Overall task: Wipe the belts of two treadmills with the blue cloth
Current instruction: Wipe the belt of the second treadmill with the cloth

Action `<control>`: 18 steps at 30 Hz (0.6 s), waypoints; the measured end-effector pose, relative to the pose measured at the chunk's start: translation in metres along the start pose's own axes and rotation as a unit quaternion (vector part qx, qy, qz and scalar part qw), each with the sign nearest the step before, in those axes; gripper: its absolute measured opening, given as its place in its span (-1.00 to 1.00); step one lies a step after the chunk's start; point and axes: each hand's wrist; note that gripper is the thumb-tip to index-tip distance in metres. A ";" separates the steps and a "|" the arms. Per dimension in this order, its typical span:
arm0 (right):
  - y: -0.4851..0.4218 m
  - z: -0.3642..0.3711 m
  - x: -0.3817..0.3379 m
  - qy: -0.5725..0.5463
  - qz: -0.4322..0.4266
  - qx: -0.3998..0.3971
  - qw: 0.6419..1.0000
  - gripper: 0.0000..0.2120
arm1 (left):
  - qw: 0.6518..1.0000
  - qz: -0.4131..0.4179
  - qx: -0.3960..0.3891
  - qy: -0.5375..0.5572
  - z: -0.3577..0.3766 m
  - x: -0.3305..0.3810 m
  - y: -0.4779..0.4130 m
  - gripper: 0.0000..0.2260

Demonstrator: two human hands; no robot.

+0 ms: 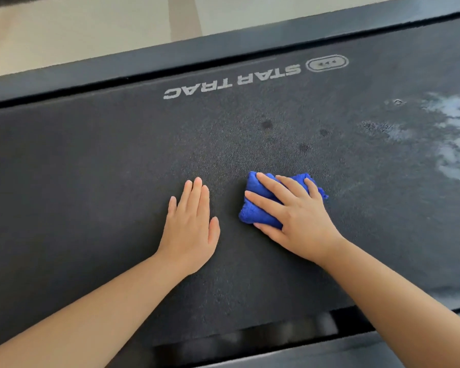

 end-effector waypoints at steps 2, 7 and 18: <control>-0.003 0.002 0.007 -0.003 -0.031 0.000 1.000 -0.55 | 0.998 -0.052 0.002 0.028 -0.004 0.014 -0.012 -0.42; -0.024 0.003 0.030 -0.017 -0.049 -0.005 0.999 -0.54 | 0.996 -0.090 0.012 0.010 -0.004 0.033 -0.054 -0.47; -0.144 0.024 0.073 -0.038 -0.008 -0.009 0.999 -0.57 | 0.993 -0.112 0.012 0.031 0.003 0.037 -0.057 -0.37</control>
Point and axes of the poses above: each hand's wrist, its own y-axis away from the middle knuckle, its own z-axis out of the palm, x = y × z, and after that the axes turned 7 degrees about z, right-handed
